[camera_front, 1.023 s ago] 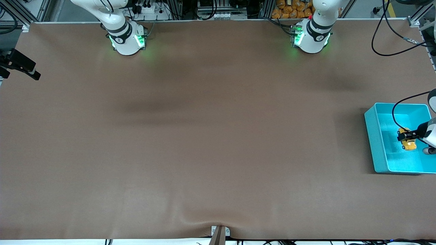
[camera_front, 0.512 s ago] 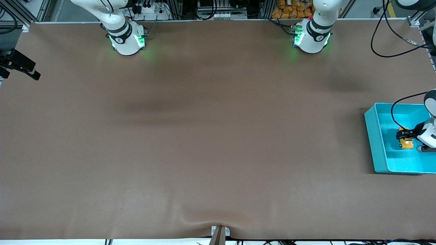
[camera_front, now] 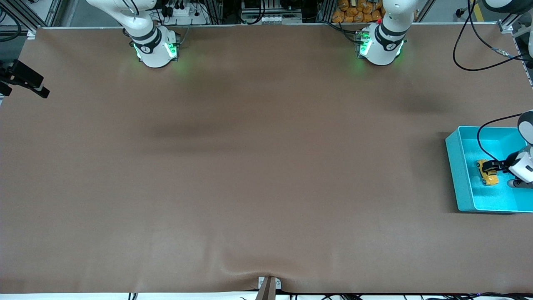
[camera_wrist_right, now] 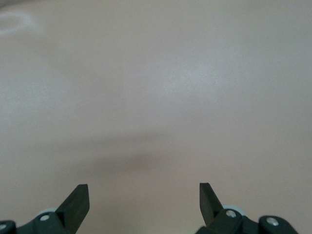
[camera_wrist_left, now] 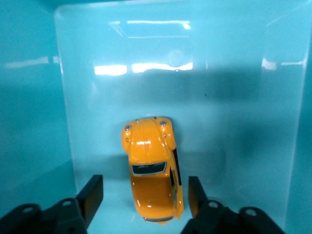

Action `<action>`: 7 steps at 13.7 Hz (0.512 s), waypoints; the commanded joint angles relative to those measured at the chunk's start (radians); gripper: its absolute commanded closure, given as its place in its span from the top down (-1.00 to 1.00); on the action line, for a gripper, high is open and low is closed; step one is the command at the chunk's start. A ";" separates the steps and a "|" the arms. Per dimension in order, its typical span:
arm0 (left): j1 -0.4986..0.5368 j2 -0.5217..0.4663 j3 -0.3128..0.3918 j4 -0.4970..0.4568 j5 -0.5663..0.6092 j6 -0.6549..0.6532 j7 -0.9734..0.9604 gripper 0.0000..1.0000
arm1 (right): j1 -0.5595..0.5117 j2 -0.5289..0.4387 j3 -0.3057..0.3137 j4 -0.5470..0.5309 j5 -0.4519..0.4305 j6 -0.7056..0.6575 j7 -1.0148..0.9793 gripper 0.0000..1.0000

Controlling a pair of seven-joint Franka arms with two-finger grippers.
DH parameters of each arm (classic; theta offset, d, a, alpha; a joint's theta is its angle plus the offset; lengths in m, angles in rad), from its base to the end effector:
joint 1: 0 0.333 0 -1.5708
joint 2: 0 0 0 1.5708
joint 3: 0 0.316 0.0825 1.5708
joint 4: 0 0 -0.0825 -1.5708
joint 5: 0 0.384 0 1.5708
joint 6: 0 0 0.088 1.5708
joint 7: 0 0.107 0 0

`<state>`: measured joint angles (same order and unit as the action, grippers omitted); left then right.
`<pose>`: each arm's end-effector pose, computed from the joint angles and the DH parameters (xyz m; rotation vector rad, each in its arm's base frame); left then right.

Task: Wind and store yellow beetle car
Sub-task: 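Lower the car into the box and open the left gripper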

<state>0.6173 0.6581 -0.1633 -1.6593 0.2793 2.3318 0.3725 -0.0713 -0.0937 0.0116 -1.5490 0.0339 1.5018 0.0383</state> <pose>0.6095 0.3171 0.2315 -3.0316 0.1122 0.0248 0.5167 -0.0267 0.6788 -3.1051 0.1474 -0.0728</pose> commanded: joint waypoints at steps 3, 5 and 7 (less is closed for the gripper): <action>0.001 -0.179 -0.085 -0.010 0.014 -0.138 -0.003 1.00 | -0.002 0.014 0.001 0.027 -0.011 -0.017 0.020 1.00; 0.002 -0.248 -0.123 -0.011 0.011 -0.222 -0.010 1.00 | -0.002 0.014 0.001 0.027 -0.011 -0.017 0.020 1.00; 0.004 -0.297 -0.157 -0.010 -0.029 -0.282 -0.049 1.00 | -0.002 0.014 0.001 0.027 -0.009 -0.017 0.020 1.00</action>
<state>0.6152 0.4219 -0.2949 -1.6446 0.2742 2.0996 0.3534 -0.0714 -0.0935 0.0103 -1.5489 0.0331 1.5015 0.0385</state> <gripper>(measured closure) 0.000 0.000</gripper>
